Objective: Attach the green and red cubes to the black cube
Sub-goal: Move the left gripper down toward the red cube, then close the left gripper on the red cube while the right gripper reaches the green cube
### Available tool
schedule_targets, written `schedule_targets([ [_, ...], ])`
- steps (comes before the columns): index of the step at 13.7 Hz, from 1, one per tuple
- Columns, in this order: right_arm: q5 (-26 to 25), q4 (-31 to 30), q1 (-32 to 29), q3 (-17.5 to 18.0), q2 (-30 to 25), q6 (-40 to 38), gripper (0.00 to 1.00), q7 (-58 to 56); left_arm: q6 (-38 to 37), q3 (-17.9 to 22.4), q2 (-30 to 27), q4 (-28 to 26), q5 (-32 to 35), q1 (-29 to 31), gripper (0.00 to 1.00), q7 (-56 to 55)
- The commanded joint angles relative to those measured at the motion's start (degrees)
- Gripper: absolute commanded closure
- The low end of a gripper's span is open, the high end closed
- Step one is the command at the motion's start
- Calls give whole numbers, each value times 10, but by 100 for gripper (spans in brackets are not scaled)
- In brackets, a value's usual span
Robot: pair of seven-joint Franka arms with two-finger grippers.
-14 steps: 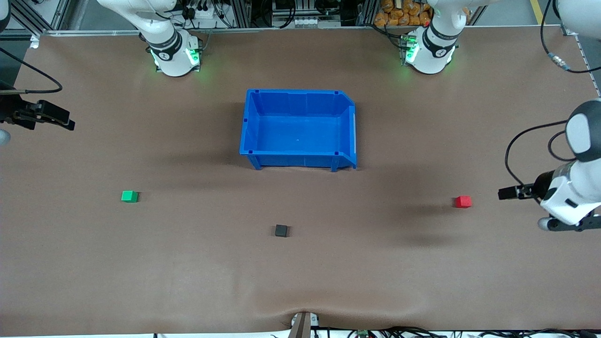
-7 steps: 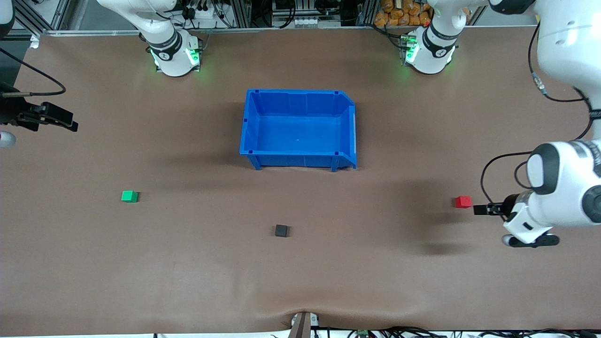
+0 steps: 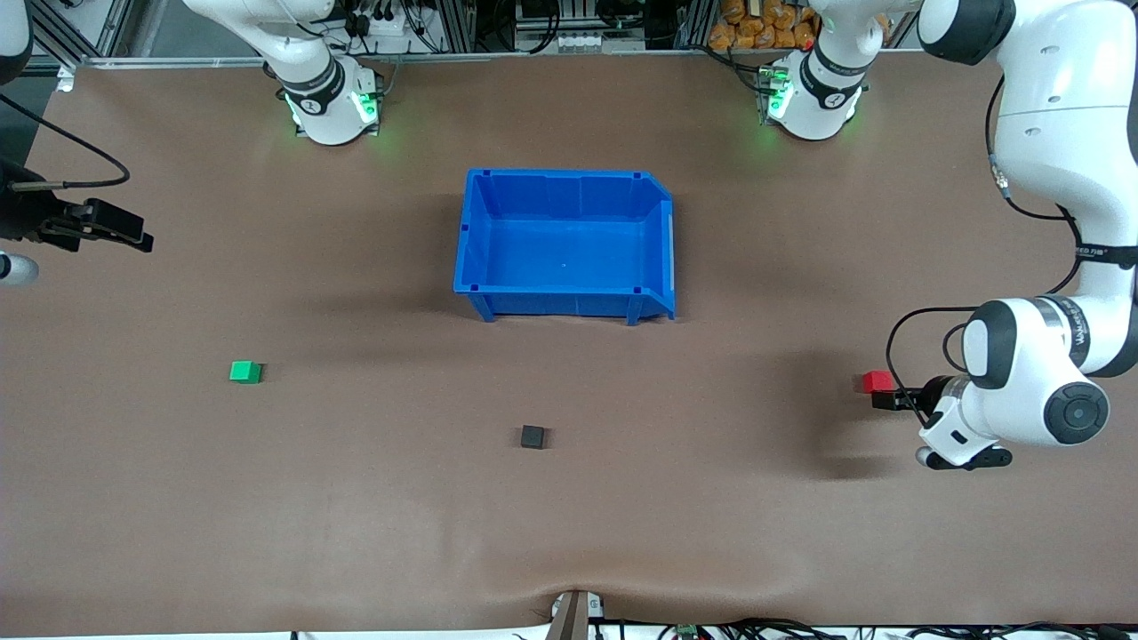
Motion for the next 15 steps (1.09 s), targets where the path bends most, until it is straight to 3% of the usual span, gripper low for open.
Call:
schedule_targets([
  [1,13,1,-3,0,9,-21,0,-2,0,-4,12,13,2,-4,0,2],
  [9,6,-39,2,0,33,42,0,-2,0,-4,37,12,-3,-1,8,12],
  [13,6,-49,-3,0,97,102,0,-2,0,-4,42,10,-5,1,13,12],
  [15,6,-88,1,0,102,164,0,-2,0,-4,41,10,-5,0,18,12],
])
